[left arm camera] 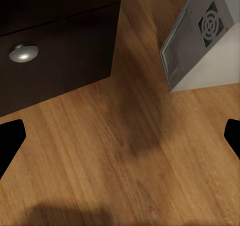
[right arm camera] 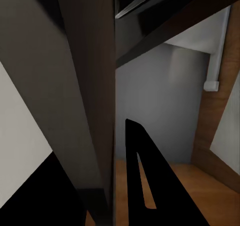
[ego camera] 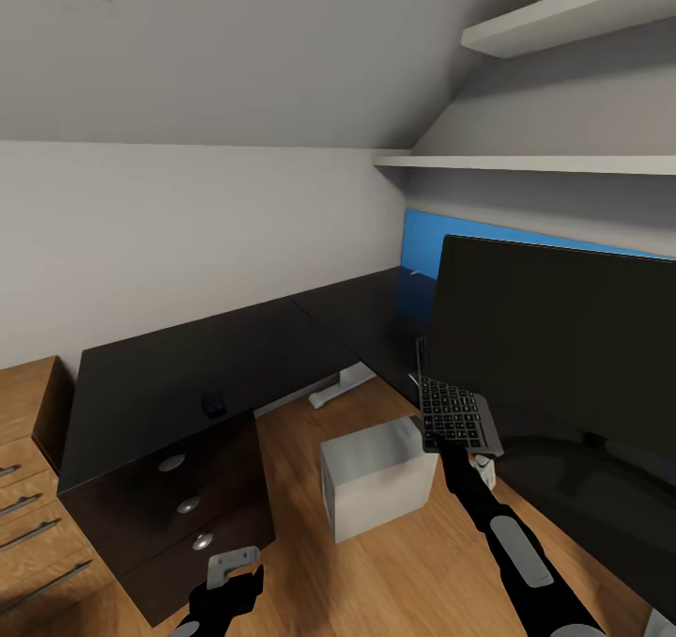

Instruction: In the bedroom, organize the workspace by keeping the computer under the desk, ensuring the monitor is on the desk, placing the keyboard on the desk next to the monitor, placing the mouse on the desk next to the keyboard, moving the folder from the swivel chair onto the desk next to the mouse, stacking the notebook on top of the folder with the pen on top of the notebook, and positioning the swivel chair next to the desk.

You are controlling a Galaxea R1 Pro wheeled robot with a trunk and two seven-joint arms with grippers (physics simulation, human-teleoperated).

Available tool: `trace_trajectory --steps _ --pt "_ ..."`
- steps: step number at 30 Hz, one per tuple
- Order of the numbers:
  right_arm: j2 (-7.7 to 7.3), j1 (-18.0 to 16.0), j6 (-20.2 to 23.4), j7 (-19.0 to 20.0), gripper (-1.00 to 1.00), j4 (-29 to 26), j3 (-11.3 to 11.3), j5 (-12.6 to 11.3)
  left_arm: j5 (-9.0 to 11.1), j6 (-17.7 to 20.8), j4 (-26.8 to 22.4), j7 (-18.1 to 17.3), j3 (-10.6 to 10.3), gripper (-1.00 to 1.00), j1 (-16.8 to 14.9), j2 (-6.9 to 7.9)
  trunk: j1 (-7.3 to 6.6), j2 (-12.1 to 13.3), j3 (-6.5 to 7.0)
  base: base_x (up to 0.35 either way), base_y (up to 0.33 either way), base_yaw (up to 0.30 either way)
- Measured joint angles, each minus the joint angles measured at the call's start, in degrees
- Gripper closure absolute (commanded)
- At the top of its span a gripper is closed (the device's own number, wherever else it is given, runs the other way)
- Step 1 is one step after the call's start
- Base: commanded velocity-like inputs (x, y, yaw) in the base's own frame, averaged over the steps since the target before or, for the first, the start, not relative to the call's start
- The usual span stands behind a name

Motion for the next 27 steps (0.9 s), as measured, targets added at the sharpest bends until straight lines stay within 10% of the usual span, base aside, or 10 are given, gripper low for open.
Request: trace_trajectory --steps 27 --pt "-0.06 0.00 -0.11 0.99 1.00 0.01 0.17 0.29 0.00 0.06 0.91 0.09 0.00 -1.00 0.00 0.00 0.00 0.00 0.00 -0.027 0.028 0.000"
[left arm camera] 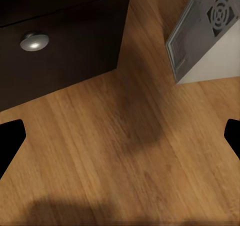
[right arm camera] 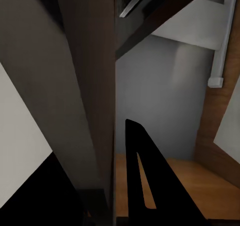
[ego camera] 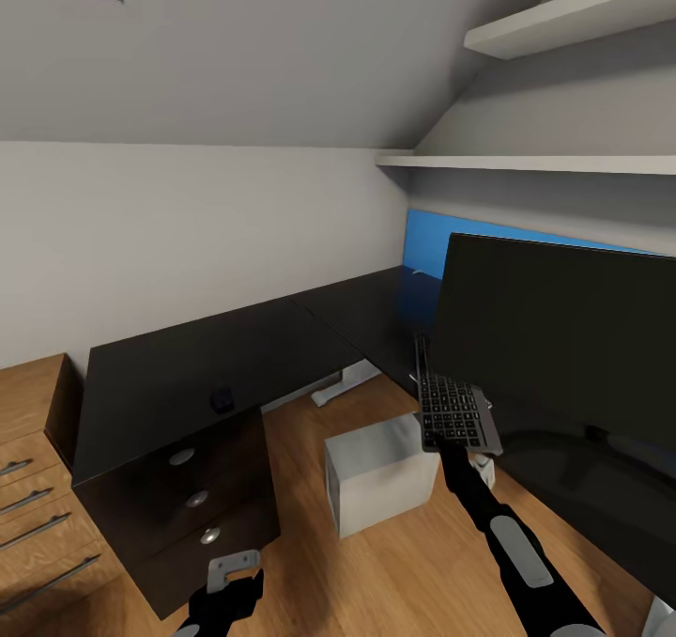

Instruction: In the bedroom, organize the workspace by keeping the computer under the desk, ensuring the monitor is on the desk, placing the keyboard on the desk next to the monitor, placing the mouse on the desk next to the keyboard, moving the folder from the swivel chair onto the desk next to the mouse, stacking the notebook on top of the folder with the pen on top of the notebook, and positioning the swivel chair next to the desk.

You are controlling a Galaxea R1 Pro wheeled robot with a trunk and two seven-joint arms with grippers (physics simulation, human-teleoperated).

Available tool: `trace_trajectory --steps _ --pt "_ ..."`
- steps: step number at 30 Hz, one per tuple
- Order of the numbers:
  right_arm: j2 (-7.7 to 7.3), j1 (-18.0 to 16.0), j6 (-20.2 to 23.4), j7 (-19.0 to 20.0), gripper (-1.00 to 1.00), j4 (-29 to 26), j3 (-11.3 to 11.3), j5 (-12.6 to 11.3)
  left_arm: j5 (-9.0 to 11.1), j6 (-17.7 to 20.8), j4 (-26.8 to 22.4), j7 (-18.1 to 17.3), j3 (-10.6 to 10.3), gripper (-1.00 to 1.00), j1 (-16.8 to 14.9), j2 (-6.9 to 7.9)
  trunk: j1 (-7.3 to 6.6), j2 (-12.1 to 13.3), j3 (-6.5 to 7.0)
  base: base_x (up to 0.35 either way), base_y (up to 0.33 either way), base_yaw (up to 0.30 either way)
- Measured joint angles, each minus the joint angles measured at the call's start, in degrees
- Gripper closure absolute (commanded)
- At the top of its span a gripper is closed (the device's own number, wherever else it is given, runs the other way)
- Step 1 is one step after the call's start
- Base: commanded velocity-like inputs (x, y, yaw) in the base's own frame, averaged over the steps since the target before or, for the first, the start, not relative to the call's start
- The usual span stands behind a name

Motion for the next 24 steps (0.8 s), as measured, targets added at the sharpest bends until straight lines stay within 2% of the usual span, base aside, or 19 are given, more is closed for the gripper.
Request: trace_trajectory --steps 4,7,20,24 --pt "-0.03 0.00 -0.01 3.25 1.00 0.01 0.04 0.19 0.00 0.00 0.05 0.00 0.00 -1.00 0.00 0.00 0.00 0.00 0.00 0.000 0.000 0.000" --pt "-0.03 0.00 -0.06 4.32 1.00 0.08 0.01 0.33 0.00 0.00 0.05 0.00 0.00 -1.00 0.00 0.00 0.00 0.00 0.00 0.000 0.000 0.000" --pt "0.06 0.00 0.02 4.62 1.00 0.17 0.26 0.39 0.00 0.00 0.05 0.00 0.00 -1.00 0.00 0.00 0.00 0.00 0.00 0.000 0.000 0.000" --pt "0.08 0.01 0.61 4.48 1.00 0.28 1.07 0.77 0.00 0.00 0.07 0.00 0.00 -1.00 0.00 0.00 0.00 0.00 0.00 0.000 0.000 0.000"
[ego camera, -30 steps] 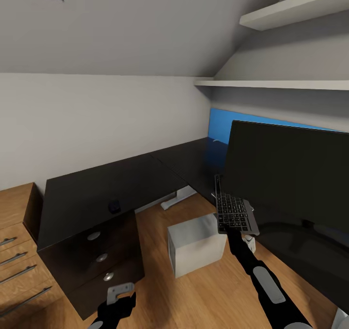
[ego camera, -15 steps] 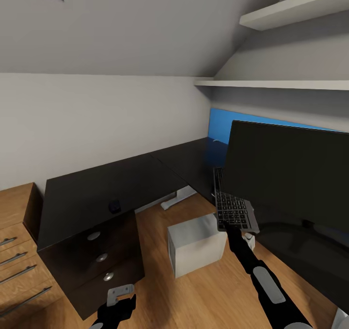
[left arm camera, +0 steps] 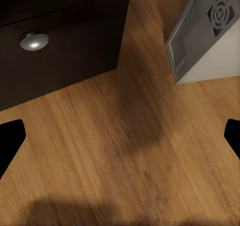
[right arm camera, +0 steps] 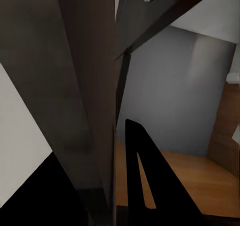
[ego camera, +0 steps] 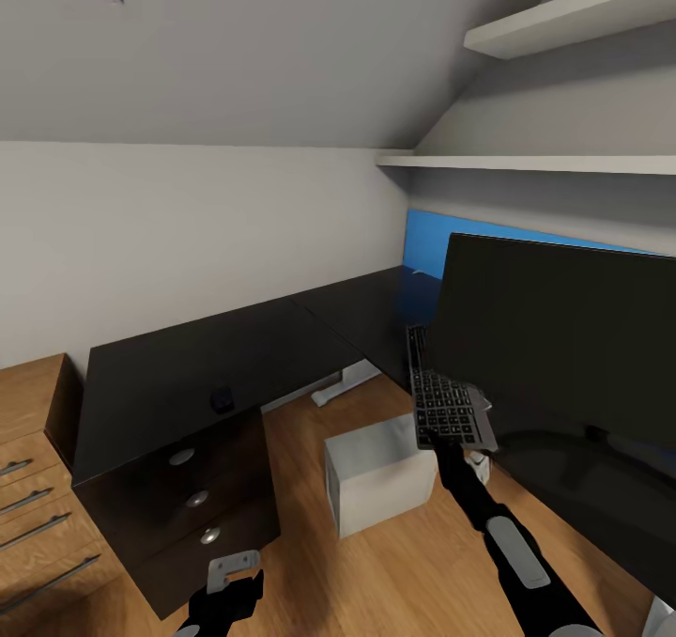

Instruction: In the bedroom, organize the workspace by keeping the computer under the desk, ensuring the monitor is on the desk, placing the keyboard on the desk next to the monitor, placing the mouse on the desk next to the keyboard, moving the folder from the swivel chair onto the desk next to the mouse, stacking the notebook on top of the folder with the pen on top of the notebook, and positioning the swivel chair next to the desk.

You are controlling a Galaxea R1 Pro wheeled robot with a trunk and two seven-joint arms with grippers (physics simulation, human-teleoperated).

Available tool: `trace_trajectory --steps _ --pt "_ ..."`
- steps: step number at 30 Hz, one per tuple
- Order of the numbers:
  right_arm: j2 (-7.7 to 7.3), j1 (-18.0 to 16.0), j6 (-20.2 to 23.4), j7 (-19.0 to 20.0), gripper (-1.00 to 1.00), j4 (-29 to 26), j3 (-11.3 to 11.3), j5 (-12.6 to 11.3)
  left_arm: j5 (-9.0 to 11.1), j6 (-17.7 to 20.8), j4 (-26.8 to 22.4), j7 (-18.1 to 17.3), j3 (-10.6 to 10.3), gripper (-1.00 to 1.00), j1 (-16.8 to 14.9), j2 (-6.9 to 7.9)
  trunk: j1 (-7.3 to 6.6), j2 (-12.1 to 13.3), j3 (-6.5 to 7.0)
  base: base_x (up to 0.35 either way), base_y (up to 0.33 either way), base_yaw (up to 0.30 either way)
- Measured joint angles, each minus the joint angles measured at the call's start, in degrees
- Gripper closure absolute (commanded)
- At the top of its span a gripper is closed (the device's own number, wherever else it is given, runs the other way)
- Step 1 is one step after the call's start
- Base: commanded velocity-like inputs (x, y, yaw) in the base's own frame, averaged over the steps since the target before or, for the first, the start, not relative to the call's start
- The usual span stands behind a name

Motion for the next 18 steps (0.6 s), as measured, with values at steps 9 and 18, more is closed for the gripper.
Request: trace_trajectory --steps 9,18 --pt "0.07 -0.01 1.91 -1.53 1.00 -0.08 1.76 -0.10 0.00 0.00 0.01 0.00 0.00 -1.00 0.00 0.00 0.00 0.00 0.00 0.000 0.000 0.000" --pt "0.13 0.00 2.36 -1.70 1.00 -0.08 4.19 -0.02 0.00 0.00 0.03 0.00 0.00 -1.00 0.00 0.00 0.00 0.00 0.00 0.000 0.000 0.000"
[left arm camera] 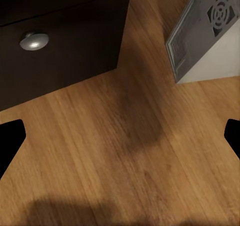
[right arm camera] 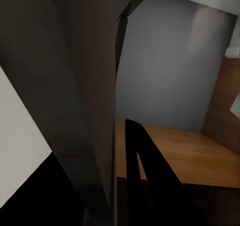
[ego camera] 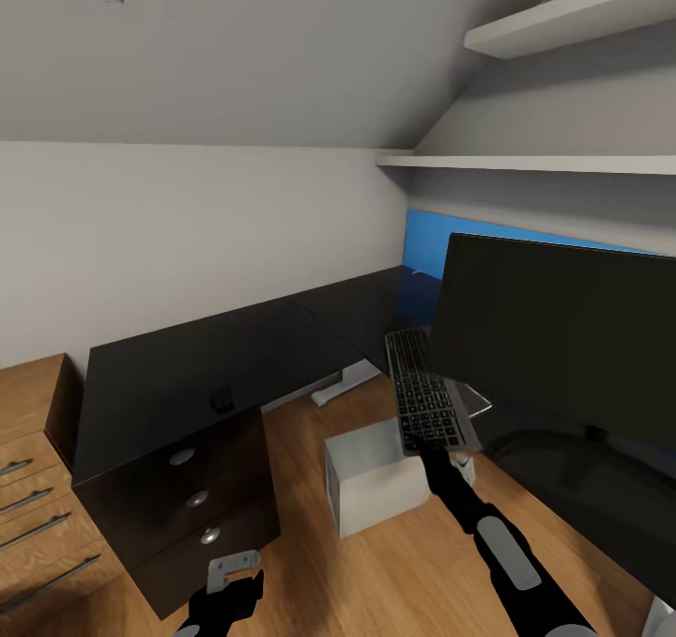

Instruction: In the bedroom, organize the workspace by keeping the computer under the desk, ensuring the monitor is on the desk, placing the keyboard on the desk next to the monitor, placing the mouse on the desk next to the keyboard, moving the folder from the swivel chair onto the desk next to the mouse, stacking the notebook on top of the folder with the pen on top of the notebook, and positioning the swivel chair next to the desk.

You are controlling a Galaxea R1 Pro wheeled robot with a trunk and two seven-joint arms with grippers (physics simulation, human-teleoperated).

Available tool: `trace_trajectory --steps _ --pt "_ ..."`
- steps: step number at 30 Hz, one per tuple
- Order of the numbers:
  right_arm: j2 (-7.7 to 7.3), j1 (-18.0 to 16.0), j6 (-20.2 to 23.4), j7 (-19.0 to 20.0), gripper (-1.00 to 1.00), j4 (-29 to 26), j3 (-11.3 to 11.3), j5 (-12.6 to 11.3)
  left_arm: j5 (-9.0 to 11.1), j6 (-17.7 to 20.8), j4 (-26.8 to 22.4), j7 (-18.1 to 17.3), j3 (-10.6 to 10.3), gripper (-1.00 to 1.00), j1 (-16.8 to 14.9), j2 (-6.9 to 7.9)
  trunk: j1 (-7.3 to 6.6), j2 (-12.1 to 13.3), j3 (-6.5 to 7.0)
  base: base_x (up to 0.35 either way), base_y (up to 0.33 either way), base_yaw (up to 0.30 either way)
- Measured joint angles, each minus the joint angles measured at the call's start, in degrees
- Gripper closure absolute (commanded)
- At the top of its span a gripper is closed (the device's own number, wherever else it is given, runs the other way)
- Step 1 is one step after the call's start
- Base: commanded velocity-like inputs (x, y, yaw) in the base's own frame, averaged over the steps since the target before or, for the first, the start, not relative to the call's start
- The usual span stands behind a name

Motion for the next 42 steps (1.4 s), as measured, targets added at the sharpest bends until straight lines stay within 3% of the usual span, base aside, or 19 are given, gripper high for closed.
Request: trace_trajectory --steps 9,19,23,28,35,42 --pt "0.21 0.00 3.43 -0.33 1.00 -0.09 0.85 0.03 0.00 -0.01 -0.03 0.00 0.00 -1.00 0.00 0.00 0.00 0.00 0.00 0.000 0.000 0.000" --pt "0.41 0.00 3.98 -0.43 1.00 -0.05 2.39 1.05 0.00 0.00 -0.04 0.00 0.00 -1.00 0.00 0.00 0.00 0.00 0.00 0.000 0.000 0.000" --pt "0.44 0.01 4.00 -0.49 1.00 -0.11 5.15 1.10 0.00 0.00 -0.04 0.00 0.00 -1.00 0.00 0.00 0.00 0.00 0.00 0.000 0.000 0.000" --pt "0.57 0.01 4.00 -0.51 1.00 -0.15 6.71 1.13 0.00 0.00 -0.03 0.00 0.00 -1.00 0.00 0.00 0.00 0.00 0.00 0.000 0.000 0.000" --pt "0.98 0.00 3.99 -0.45 1.00 -0.33 10.60 1.25 0.00 -0.05 -0.03 0.00 0.00 -1.00 0.00 0.00 0.00 0.00 0.00 0.000 0.000 0.000" --pt "1.14 0.01 4.01 -0.45 1.00 -0.95 12.64 4.08 0.00 -0.09 -0.03 -0.02 0.00 -1.00 0.00 0.00 -1.09 1.99 0.90 0.000 0.000 0.000"
